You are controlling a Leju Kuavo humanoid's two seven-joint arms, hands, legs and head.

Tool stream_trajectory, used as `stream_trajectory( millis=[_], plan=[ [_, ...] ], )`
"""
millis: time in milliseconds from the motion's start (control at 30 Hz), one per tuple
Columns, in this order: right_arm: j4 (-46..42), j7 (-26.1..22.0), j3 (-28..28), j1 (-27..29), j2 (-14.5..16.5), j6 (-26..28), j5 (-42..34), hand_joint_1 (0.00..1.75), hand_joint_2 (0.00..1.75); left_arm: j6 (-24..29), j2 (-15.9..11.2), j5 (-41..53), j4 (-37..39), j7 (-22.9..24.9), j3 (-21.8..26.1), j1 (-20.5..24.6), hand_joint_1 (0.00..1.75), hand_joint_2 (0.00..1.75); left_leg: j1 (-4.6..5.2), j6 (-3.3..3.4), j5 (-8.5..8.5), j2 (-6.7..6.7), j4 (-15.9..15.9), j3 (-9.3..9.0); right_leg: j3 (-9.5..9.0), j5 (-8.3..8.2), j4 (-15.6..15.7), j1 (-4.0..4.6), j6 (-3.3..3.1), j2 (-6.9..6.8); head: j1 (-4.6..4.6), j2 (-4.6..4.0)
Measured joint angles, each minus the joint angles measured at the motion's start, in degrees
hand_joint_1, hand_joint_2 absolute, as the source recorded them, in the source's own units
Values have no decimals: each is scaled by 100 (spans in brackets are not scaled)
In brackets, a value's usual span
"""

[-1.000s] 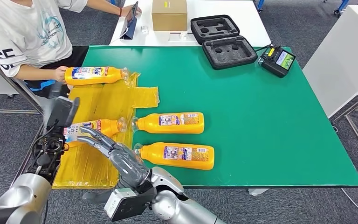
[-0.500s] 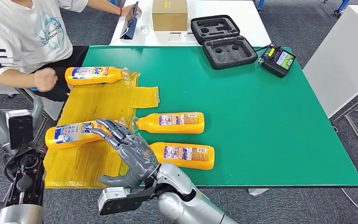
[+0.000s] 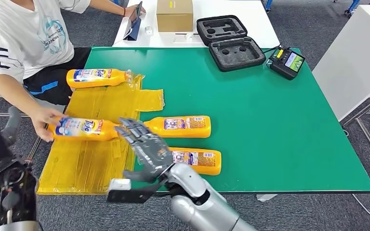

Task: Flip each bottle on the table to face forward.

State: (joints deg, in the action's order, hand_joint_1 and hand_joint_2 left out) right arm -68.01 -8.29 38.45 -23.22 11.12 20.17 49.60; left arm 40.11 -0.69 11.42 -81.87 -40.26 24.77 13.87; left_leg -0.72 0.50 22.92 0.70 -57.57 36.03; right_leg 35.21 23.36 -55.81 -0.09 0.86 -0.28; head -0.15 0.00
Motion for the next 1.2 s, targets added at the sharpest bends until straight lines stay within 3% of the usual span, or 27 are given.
stream_trajectory(
  millis=[167,333,1033,1067,1167,1200],
  plan=[
    [114,527,-412,120,-290,-623,417,0,175,0,-13,-573,-355,0,49,-574,0,175,0,3,4,-1,0,2,1,1,2,-1,1,-2,0,0],
    [485,842,-686,186,-388,-1030,407,0,175,0,9,-591,-413,0,40,-746,0,175,-1,3,4,-5,0,3,2,1,2,1,0,-1,-1,0],
    [1341,947,-1143,153,-509,-948,103,1,175,0,155,-307,-413,0,-5,-871,0,175,-1,3,5,-4,0,0,0,0,2,1,1,-1,0,0],
    [1363,954,-1155,148,-510,-943,97,37,175,0,162,-313,-413,0,-5,-871,0,175,-1,3,5,-4,0,0,-1,0,2,1,1,-1,0,0],
    [1410,990,-1177,136,-511,-968,93,167,175,0,179,-352,-413,0,-5,-871,0,175,-1,3,5,-4,-1,-2,-2,0,2,0,1,-1,-1,0],
    [1424,1005,-1178,127,-511,-1001,91,175,175,0,184,-371,-413,0,-6,-870,0,175,-1,3,5,-4,-1,-3,-3,0,2,0,1,-1,-1,0]
  ],
)
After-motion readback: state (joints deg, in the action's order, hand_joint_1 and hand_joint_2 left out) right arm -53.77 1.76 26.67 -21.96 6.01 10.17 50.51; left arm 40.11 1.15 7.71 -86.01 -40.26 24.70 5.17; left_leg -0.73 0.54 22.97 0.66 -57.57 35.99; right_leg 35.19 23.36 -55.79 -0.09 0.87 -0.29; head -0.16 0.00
